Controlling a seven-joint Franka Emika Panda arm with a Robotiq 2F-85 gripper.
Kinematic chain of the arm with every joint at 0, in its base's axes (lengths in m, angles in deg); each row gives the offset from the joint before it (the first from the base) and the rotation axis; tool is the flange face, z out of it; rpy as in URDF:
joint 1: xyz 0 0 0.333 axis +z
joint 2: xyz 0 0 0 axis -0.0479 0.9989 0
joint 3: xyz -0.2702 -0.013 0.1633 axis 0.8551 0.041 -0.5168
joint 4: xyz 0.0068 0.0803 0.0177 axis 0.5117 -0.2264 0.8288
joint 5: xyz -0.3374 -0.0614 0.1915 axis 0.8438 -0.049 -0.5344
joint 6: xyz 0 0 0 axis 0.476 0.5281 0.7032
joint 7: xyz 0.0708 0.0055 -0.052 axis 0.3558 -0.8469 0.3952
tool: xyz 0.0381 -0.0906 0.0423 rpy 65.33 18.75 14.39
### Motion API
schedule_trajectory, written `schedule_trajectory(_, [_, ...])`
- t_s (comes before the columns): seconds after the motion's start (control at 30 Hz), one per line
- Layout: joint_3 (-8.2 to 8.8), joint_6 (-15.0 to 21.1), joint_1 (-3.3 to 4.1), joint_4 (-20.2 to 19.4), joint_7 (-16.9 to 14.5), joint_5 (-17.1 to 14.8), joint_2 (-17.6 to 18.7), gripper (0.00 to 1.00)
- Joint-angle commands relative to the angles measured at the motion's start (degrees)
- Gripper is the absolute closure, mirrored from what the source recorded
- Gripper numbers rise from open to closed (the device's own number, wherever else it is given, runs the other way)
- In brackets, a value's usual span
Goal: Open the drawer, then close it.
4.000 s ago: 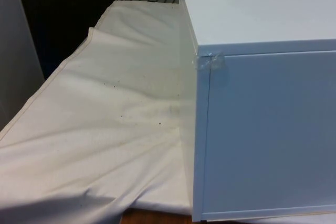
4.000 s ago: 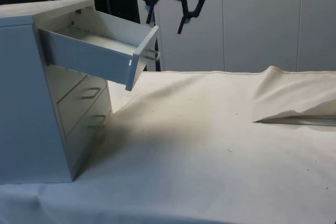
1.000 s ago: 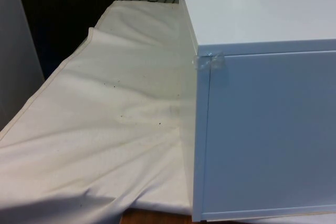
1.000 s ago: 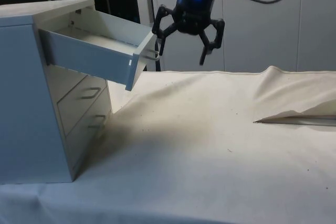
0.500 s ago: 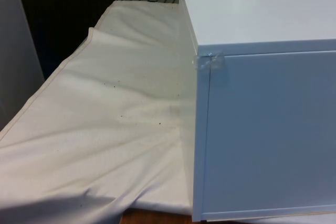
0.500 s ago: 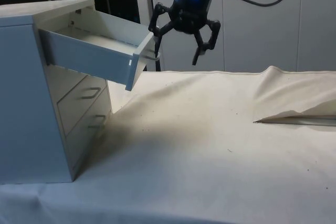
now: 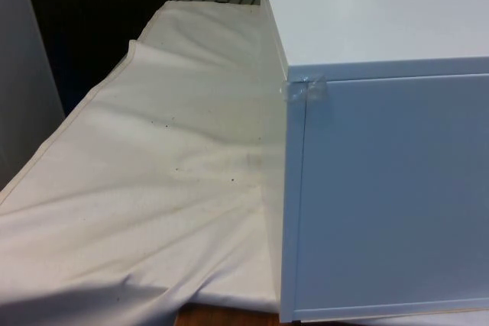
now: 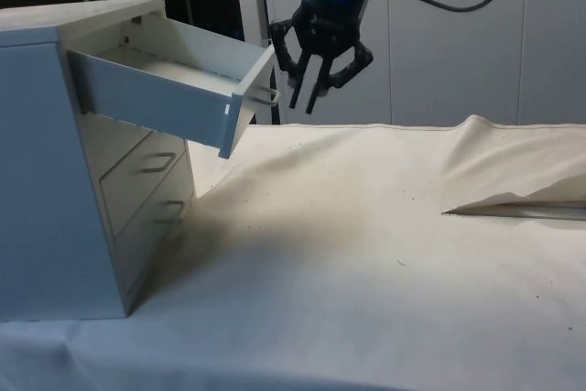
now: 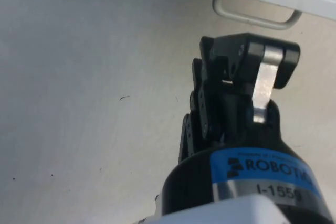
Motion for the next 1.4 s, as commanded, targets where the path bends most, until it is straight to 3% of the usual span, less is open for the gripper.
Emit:
schedule_trajectory(0.0, [0.0,0.11,0.0,0.0,0.0,0.0,0.0,0.97])
schedule_trajectory(0.03, [-1.03,1.26,-1.83,0.11,1.32,2.01,0.29,0.97])
schedule_trajectory(0.23, [-0.46,0.63,-0.74,0.06,0.63,0.8,0.17,1.0])
schedule_trajectory(0.27, [0.0,0.17,0.0,0.0,0.06,0.0,0.0,1.0])
schedule_trajectory(0.3, [-0.4,0.57,-0.63,0.06,0.57,0.69,0.11,1.0])
schedule_trajectory(0.53, [0.11,0.17,0.0,0.17,0.06,0.0,0.23,1.0])
schedule_trajectory(0.8, [-0.69,2.06,-2.23,2.69,1.49,2.64,3.67,1.0])
schedule_trajectory(0.83, [0.29,0.92,-0.06,2.29,0.06,0.0,3.32,1.0])
schedule_trajectory(0.87, [-0.69,2.06,-2.23,2.69,1.49,2.64,3.67,1.0])
schedule_trajectory(1.07, [-0.69,2.98,-2.92,3.32,3.44,5.39,4.3,1.0])
schedule_trajectory(1.1, [0.46,1.78,-0.63,2.64,2.12,3.04,3.61,1.0])
schedule_trajectory(1.13, [-0.63,3.04,-2.92,3.38,3.9,6.02,4.3,1.0])
schedule_trajectory(1.27, [-0.34,3.5,-3.21,3.84,6.47,9.11,4.7,1.0])
schedule_trajectory(1.3, [-0.29,3.67,-3.21,3.9,6.99,9.68,4.81,1.0])
schedule_trajectory(1.33, [0.92,2.98,-0.92,3.09,5.79,7.45,4.47,1.0])
schedule_trajectory(1.37, [-0.17,3.72,-3.21,3.95,7.56,10.31,4.87,1.0])
